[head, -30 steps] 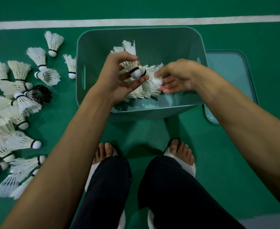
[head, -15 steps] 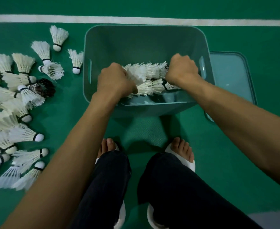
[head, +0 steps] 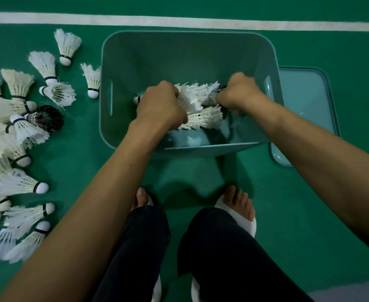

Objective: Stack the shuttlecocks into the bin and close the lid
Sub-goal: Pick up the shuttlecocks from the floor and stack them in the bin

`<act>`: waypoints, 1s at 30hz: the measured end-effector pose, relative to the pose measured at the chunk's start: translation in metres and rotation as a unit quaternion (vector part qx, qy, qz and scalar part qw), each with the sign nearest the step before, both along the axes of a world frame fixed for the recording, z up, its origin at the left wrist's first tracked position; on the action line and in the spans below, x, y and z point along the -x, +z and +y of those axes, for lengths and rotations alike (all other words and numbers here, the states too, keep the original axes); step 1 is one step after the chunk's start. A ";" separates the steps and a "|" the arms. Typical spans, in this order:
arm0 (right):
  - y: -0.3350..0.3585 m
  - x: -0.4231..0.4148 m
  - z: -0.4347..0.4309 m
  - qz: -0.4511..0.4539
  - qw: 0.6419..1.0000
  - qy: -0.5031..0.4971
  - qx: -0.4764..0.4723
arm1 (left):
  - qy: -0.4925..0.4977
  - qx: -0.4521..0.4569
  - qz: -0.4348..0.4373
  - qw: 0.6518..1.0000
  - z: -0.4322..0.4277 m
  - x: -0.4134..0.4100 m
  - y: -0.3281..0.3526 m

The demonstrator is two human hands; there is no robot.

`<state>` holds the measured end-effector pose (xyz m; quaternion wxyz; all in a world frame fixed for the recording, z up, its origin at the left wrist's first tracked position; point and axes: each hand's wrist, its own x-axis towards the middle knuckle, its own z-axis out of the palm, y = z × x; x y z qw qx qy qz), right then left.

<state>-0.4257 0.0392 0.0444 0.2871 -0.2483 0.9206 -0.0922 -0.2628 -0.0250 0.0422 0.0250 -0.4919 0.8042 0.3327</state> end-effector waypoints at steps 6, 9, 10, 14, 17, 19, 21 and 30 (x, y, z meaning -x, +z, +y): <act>0.042 -0.011 0.010 -0.080 0.981 0.072 0.163 | 0.009 -0.008 0.034 0.999 0.010 0.006 0.003; 0.043 -0.018 0.017 -0.026 0.974 0.189 0.120 | 0.005 -0.036 0.066 0.997 0.017 0.011 0.005; 0.041 -0.019 0.018 -0.004 0.972 0.207 0.113 | 0.005 -0.038 0.074 0.997 0.019 0.012 0.005; 0.041 -0.008 0.020 0.136 0.972 0.170 0.086 | 0.024 -0.040 0.064 0.997 0.013 0.011 -0.001; 0.043 -0.007 0.017 0.234 0.959 0.158 -0.002 | 0.017 -0.019 -0.015 1.000 0.002 0.006 -0.005; 0.037 -0.014 0.014 0.240 0.955 0.167 -0.044 | 0.012 -0.014 -0.078 0.997 -0.004 0.002 -0.006; 0.028 -0.021 0.012 0.221 0.960 0.162 -0.060 | 0.004 -0.019 -0.117 0.993 -0.006 -0.004 -0.007; -0.011 -0.008 0.006 -0.041 0.997 -0.060 -0.031 | -0.033 -0.110 -0.165 0.980 -0.004 -0.017 -0.006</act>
